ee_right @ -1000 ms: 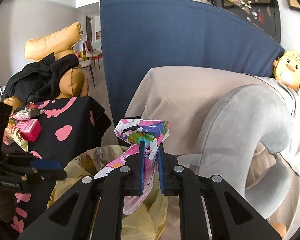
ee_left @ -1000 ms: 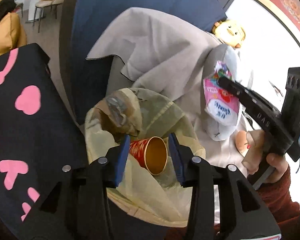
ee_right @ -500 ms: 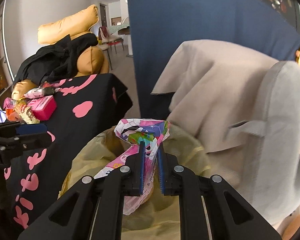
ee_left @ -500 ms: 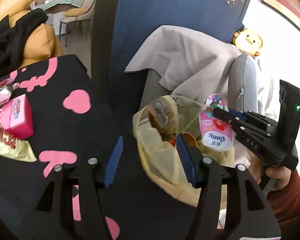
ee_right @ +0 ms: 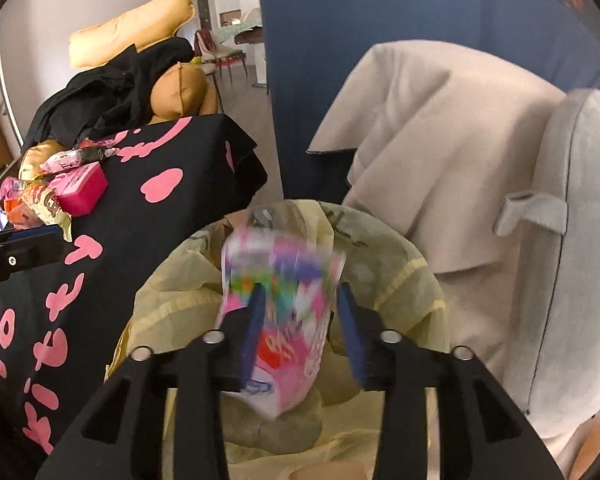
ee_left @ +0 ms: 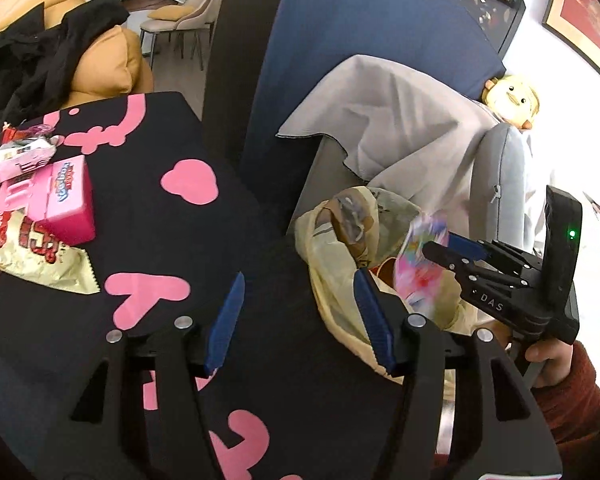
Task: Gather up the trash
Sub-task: 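Move both tools back over the snack pile on the table, then grasp the red snack bag with the left gripper while the right grasps a pink sausage wrapper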
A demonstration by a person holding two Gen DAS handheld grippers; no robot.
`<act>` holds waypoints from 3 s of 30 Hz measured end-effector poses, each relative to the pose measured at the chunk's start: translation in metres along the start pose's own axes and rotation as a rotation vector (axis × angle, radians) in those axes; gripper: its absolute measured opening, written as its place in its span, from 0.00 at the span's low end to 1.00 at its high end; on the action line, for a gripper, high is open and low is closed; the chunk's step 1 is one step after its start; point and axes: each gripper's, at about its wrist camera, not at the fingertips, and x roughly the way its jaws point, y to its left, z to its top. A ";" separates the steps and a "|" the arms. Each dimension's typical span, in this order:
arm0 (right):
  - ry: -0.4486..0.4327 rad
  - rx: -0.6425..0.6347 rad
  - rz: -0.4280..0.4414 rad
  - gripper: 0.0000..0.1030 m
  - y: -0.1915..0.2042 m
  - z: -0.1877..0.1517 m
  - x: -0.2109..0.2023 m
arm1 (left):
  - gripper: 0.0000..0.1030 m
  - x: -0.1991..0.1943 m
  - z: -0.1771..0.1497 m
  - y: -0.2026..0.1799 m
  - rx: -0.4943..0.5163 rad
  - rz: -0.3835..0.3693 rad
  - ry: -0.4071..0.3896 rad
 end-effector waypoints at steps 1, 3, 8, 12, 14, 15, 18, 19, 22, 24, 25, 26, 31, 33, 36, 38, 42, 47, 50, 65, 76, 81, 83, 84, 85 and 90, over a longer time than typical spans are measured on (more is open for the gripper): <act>0.002 0.000 0.002 0.39 -0.001 -0.001 -0.001 | 0.53 -0.002 -0.001 0.002 -0.001 0.003 -0.003; -0.001 -0.003 0.006 0.39 -0.001 -0.002 -0.005 | 0.53 -0.006 -0.002 0.007 -0.006 0.013 -0.010; -0.024 -0.034 0.023 0.46 0.007 0.001 -0.018 | 0.53 -0.017 -0.009 0.025 -0.030 0.047 -0.026; -0.039 -0.069 0.051 0.46 0.019 0.008 -0.026 | 0.53 -0.028 -0.017 0.047 -0.060 0.083 -0.038; -0.045 -0.084 0.051 0.46 0.026 0.011 -0.028 | 0.53 -0.035 -0.021 0.060 -0.081 0.104 -0.049; -0.052 -0.095 0.050 0.46 0.031 0.012 -0.028 | 0.53 -0.039 -0.023 0.067 -0.091 0.116 -0.056; -0.044 -0.127 0.101 0.46 0.048 0.016 -0.026 | 0.53 -0.052 -0.031 0.091 -0.137 0.150 -0.080; -0.043 -0.139 0.117 0.46 0.055 0.017 -0.026 | 0.53 -0.057 -0.034 0.099 -0.154 0.159 -0.089; -0.030 -0.169 0.168 0.46 0.078 0.020 -0.022 | 0.54 -0.073 -0.043 0.124 -0.211 0.192 -0.121; -0.034 -0.159 0.217 0.46 0.089 0.024 -0.021 | 0.54 -0.085 -0.050 0.142 -0.245 0.209 -0.146; -0.036 -0.150 0.244 0.46 0.097 0.028 -0.020 | 0.54 -0.091 -0.053 0.149 -0.253 0.216 -0.157; -0.040 -0.148 0.256 0.46 0.103 0.032 -0.019 | 0.54 -0.098 -0.056 0.156 -0.257 0.224 -0.173; -0.089 -0.216 0.285 0.46 0.156 0.075 -0.013 | 0.54 -0.149 -0.038 0.192 -0.220 0.237 -0.291; -0.128 -0.287 0.271 0.46 0.182 0.097 -0.009 | 0.54 -0.170 -0.024 0.208 -0.188 0.256 -0.351; -0.177 -0.406 0.220 0.46 0.213 0.119 0.007 | 0.55 -0.200 0.002 0.243 -0.132 0.340 -0.436; -0.160 -0.448 0.232 0.46 0.227 0.133 0.025 | 0.62 -0.207 0.025 0.276 -0.130 0.429 -0.454; -0.119 -0.457 0.243 0.46 0.247 0.163 0.071 | 0.63 -0.179 0.063 0.336 -0.168 0.369 -0.328; -0.062 -0.336 0.356 0.46 0.255 0.200 0.112 | 0.63 -0.122 0.076 0.396 -0.291 0.316 -0.139; 0.001 -0.304 0.425 0.46 0.271 0.223 0.140 | 0.63 -0.098 0.072 0.407 -0.337 0.289 -0.084; 0.212 -0.492 0.565 0.46 0.387 0.270 0.286 | 0.63 -0.101 0.123 0.399 -0.122 0.207 -0.105; 0.295 -0.489 0.755 0.46 0.367 0.241 0.278 | 0.63 -0.021 0.157 0.401 -0.127 0.163 0.077; 0.267 -0.539 0.735 0.26 0.365 0.230 0.257 | 0.41 -0.002 0.147 0.386 -0.114 0.190 0.139; 0.255 -0.569 0.713 0.13 0.368 0.227 0.250 | 0.22 0.003 0.144 0.384 -0.128 0.219 0.160; 0.246 -0.585 0.690 0.11 0.370 0.225 0.248 | 0.19 0.002 0.142 0.384 -0.136 0.233 0.162; 0.233 -0.594 0.668 0.11 0.368 0.224 0.244 | 0.15 -0.001 0.141 0.383 -0.147 0.239 0.151; 0.202 -0.561 0.612 0.10 0.355 0.224 0.232 | 0.14 -0.042 0.127 0.376 -0.219 0.229 0.042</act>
